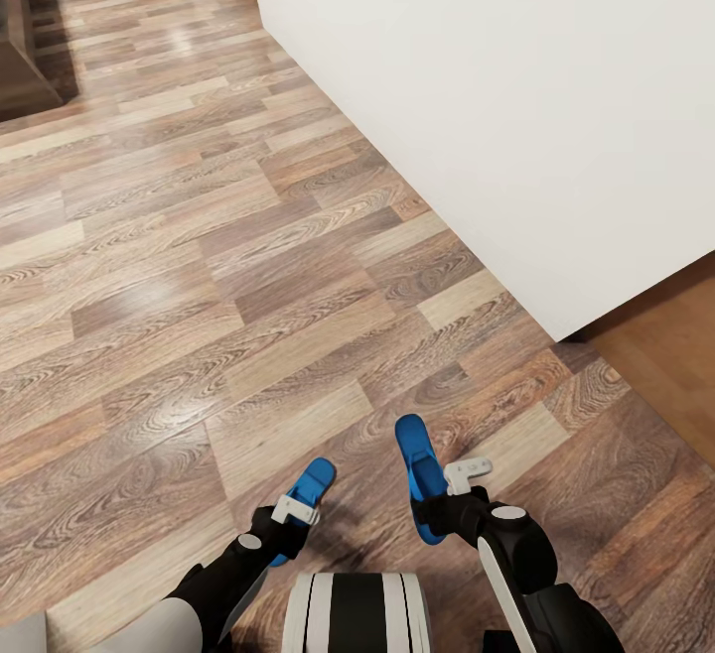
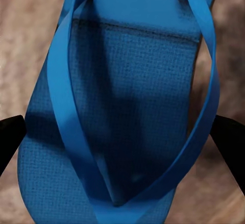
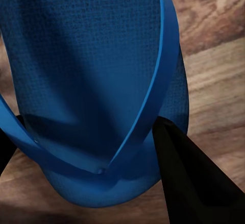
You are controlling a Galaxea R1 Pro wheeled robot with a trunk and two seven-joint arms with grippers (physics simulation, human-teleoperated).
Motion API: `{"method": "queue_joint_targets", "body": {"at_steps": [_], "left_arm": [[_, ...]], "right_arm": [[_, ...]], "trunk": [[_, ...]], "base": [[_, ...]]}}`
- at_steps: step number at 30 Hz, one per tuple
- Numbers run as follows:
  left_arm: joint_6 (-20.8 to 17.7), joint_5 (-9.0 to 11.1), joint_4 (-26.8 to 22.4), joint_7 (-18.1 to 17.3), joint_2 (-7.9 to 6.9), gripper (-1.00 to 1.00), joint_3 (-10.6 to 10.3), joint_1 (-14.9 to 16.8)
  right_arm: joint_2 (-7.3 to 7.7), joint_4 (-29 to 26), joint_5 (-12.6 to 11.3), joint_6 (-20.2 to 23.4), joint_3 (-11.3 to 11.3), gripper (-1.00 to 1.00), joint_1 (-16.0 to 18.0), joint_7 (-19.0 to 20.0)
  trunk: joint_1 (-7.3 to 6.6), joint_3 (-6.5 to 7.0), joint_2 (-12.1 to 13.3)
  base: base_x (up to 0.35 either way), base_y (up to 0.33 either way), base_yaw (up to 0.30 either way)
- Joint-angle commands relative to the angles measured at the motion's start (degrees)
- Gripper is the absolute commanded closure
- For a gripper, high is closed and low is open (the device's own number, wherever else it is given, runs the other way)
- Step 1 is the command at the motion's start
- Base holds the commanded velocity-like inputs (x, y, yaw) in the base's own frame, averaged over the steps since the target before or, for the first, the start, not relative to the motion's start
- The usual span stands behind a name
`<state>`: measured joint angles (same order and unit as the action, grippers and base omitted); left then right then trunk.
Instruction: In the bedroom, move the book from the bed onto either nightstand, and place the two sandals side by side next to the bed.
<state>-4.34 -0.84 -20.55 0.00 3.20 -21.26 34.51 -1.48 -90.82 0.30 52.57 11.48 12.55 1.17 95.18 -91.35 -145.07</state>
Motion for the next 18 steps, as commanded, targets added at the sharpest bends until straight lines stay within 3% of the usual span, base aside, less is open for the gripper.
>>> {"method": "queue_joint_targets", "body": {"at_steps": [1, 18], "left_arm": [[-0.2, 0.6, 0.4, -0.1, -0.03, 1.0, -0.5, -0.1], [-0.2, 0.6, 0.4, -0.1, -0.03, 1.0, -0.5, 0.0]], "right_arm": [[-0.01, -0.1, 0.0, 0.3, 0.0, 1.0, 0.0, 0.0], [-0.01, -0.1, 0.0, 0.3, 0.0, 1.0, 0.0, 0.0]], "trunk": [[0.0, 0.19, 0.0], [-0.44, 3.95, 0.2]], "base": [[0.0, 0.0, 0.0], [0.0, 0.0, 0.0]]}}
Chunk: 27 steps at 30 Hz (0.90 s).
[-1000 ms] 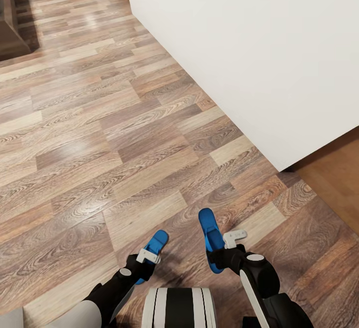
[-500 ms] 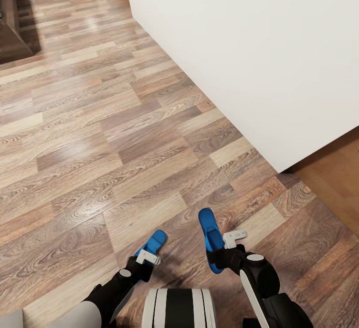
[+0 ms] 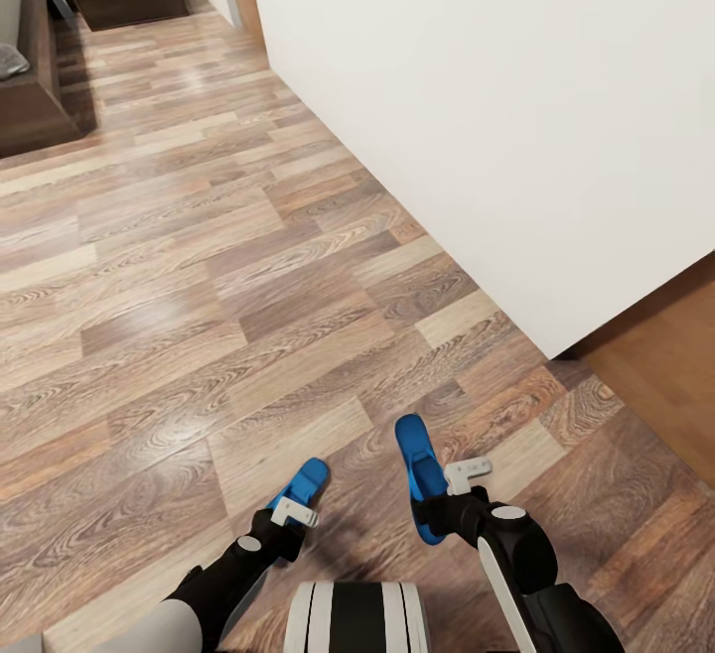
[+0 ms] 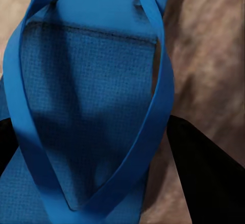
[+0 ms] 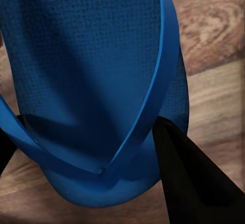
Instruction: In the bedroom, move the book from the bed onto either nightstand, and place the two sandals side by side next to the bed.
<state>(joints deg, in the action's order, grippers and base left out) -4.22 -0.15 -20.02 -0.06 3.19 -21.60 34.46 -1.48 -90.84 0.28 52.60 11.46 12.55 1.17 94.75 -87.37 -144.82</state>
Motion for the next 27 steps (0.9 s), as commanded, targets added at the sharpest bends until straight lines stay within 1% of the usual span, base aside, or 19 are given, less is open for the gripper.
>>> {"method": "queue_joint_targets", "body": {"at_steps": [1, 27], "left_arm": [[-0.4, -0.1, -0.1, 0.0, -0.02, 1.0, -0.2, 0.0], [-0.4, -0.1, 0.1, 0.0, -0.02, 1.0, -0.1, 0.0]], "right_arm": [[-0.01, 0.0, 0.0, 0.3, 0.0, 1.0, 0.0, 0.0], [-0.01, 0.0, 0.0, 0.3, 0.0, 1.0, 0.0, -0.1]], "trunk": [[-0.03, 0.2, 0.0], [-0.7, 5.96, 0.4]], "base": [[0.0, 0.0, 0.0], [0.0, 0.0, 0.0]]}}
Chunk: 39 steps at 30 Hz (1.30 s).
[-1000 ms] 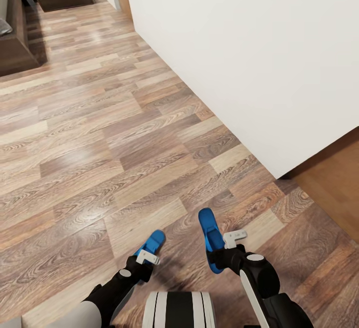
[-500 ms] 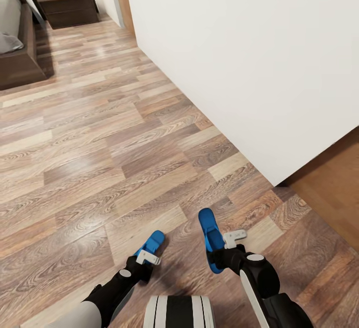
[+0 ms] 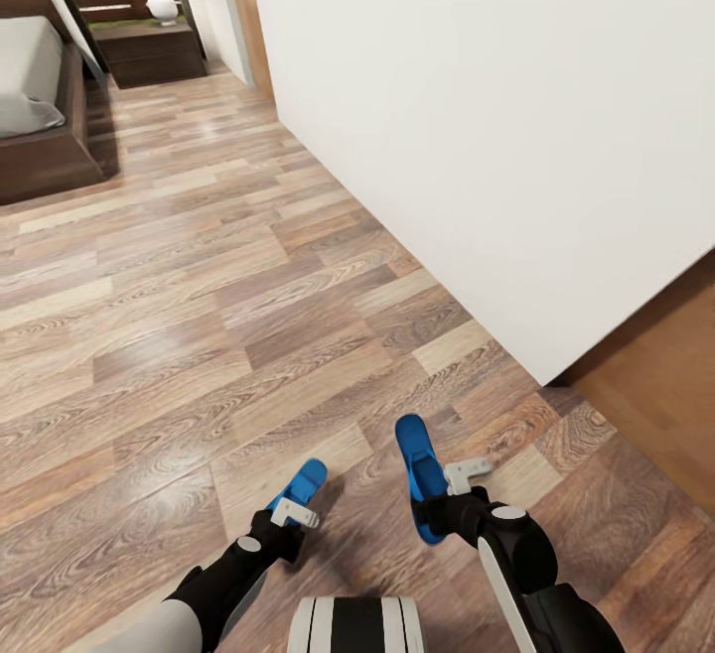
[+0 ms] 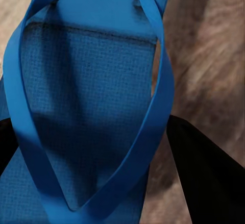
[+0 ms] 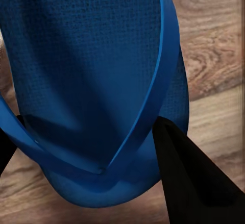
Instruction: In the bedroom, move the book from the bed onto either nightstand, and place the two sandals side by side next to the bed.
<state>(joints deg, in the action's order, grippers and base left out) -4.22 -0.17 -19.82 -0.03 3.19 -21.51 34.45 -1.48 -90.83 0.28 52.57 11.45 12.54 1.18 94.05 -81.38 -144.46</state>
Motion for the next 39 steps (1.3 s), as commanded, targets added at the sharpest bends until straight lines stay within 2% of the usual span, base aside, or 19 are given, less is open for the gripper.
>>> {"method": "queue_joint_targets", "body": {"at_steps": [1, 23, 25, 26, 33, 34, 35, 39], "left_arm": [[-0.4, -0.1, -0.1, -0.1, -0.03, 1.0, -0.1, 0.0], [-0.5, 0.7, 0.5, -0.6, -1.2, 1.0, 0.7, 0.0], [-0.6, 1.2, 0.5, -0.6, -1.42, 1.0, 0.7, 0.0], [-0.6, 1.6, 0.5, -0.7, -1.55, 1.0, 0.7, 0.0], [-1.3, 7.7, 0.6, -1.1, -3.91, 1.0, 0.8, 0.0], [-1.4, 8.6, 0.6, -1.3, -4.33, 1.0, 0.8, 0.0], [-1.5, 10.5, 0.6, -1.9, -5.22, 1.0, 0.8, 0.0], [-2.6, 14.2, 0.6, -3.2, -7.25, 1.0, 0.7, 0.0]], "right_arm": [[-0.01, -0.1, 0.0, 0.3, 0.0, 1.0, 0.0, -0.1], [0.08, -0.1, 0.1, 0.3, -0.1, 1.0, 0.0, -0.1], [0.08, -0.1, 0.1, 0.3, -0.1, 1.0, 0.0, -0.1], [0.08, -0.1, 0.1, 0.3, -0.1, 1.0, 0.0, -0.1], [0.13, -0.1, 0.1, 0.2, -0.1, 1.0, 0.0, -0.1], [0.14, -0.1, 0.1, 0.2, -0.1, 1.0, 0.0, -0.1], [0.15, -0.1, 0.1, 0.2, -0.1, 1.0, 0.0, -0.1], [0.25, -0.1, 0.1, 0.1, -0.1, 1.0, 0.0, -0.1]], "trunk": [[-0.03, 0.19, 0.0], [-0.6, 5.07, 0.3], [-0.65, 5.51, 0.3], [-0.68, 5.73, 0.3], [-0.86, 7.28, 0.4], [-0.88, 7.5, 0.4], [-0.91, 7.73, 0.5], [-1.01, 8.61, 0.5]], "base": [[0.0, 0.0, 0.0], [0.0, 0.0, 0.0], [0.0, 0.0, 0.0], [0.0, 0.0, 0.0], [0.0, 0.0, 0.0], [0.0, 0.0, 0.0], [0.0, 0.0, 0.0], [0.0, 0.0, 0.0]]}}
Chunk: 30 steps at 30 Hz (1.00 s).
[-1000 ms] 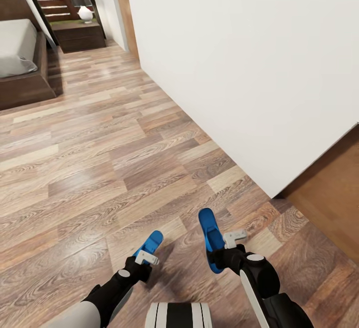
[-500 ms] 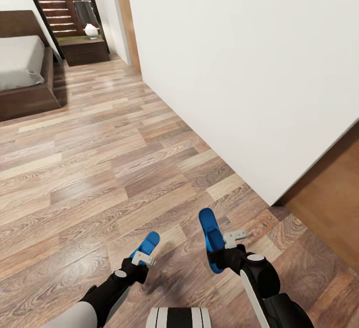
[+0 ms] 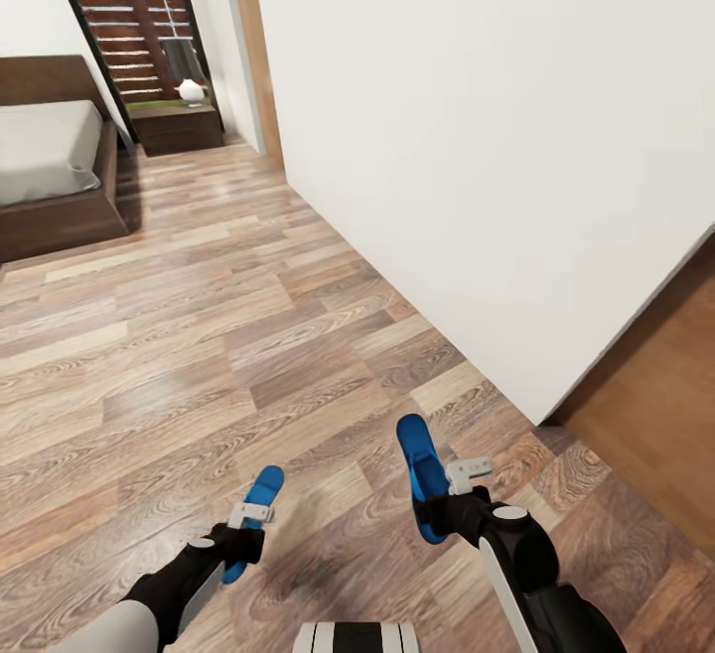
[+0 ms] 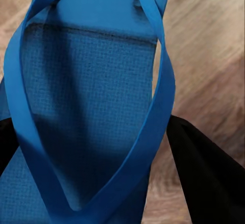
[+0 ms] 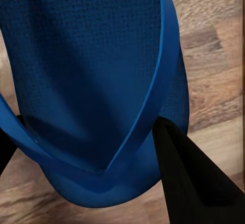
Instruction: In the bedroom, move the book from the bed onto either nightstand, and place the two sandals side by side next to the bed.
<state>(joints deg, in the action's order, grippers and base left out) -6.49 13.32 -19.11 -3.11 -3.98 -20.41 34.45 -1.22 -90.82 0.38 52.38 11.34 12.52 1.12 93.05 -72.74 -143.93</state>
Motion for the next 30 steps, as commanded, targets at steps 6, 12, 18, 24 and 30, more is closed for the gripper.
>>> {"method": "queue_joint_targets", "body": {"at_steps": [6, 12, 18, 24, 30], "left_arm": [[-2.9, 4.2, 0.1, -0.7, -1.62, 1.0, -0.3, 0.0], [-5.9, 5.2, 0.0, -0.6, -1.84, 1.0, -0.4, 0.0], [-8.9, 6.0, -0.2, 0.7, -1.95, 1.0, -0.3, 1.7], [-9.1, 8.9, -0.1, 1.1, -3.05, 1.0, 1.5, 2.5], [-9.1, 10.1, 0.0, 1.2, -3.46, 1.0, 2.5, 2.7]], "right_arm": [[0.08, -0.1, -0.1, 0.2, 0.0, 1.0, 0.0, -0.1], [0.32, -0.1, -0.1, 0.1, -0.2, 1.0, 0.0, 0.0], [0.41, 0.1, 0.0, -0.1, -0.4, 1.0, 0.0, 0.0], [0.43, 0.1, 0.0, -0.2, -0.4, 1.0, 0.0, -0.1], [0.37, 0.2, 0.0, -0.2, -0.3, 1.0, 0.0, 0.0]], "trunk": [[-0.16, 1.29, 0.1], [-0.32, 2.62, 0.1], [-0.47, 3.95, 0.2], [-0.63, 5.28, 0.3], [-0.78, 6.61, 0.4]], "base": [[0.0, 0.0, 0.0], [0.0, 0.0, 0.0], [0.0, 0.0, 0.0], [0.0, 0.0, 0.0], [0.0, 0.0, 0.0]]}}
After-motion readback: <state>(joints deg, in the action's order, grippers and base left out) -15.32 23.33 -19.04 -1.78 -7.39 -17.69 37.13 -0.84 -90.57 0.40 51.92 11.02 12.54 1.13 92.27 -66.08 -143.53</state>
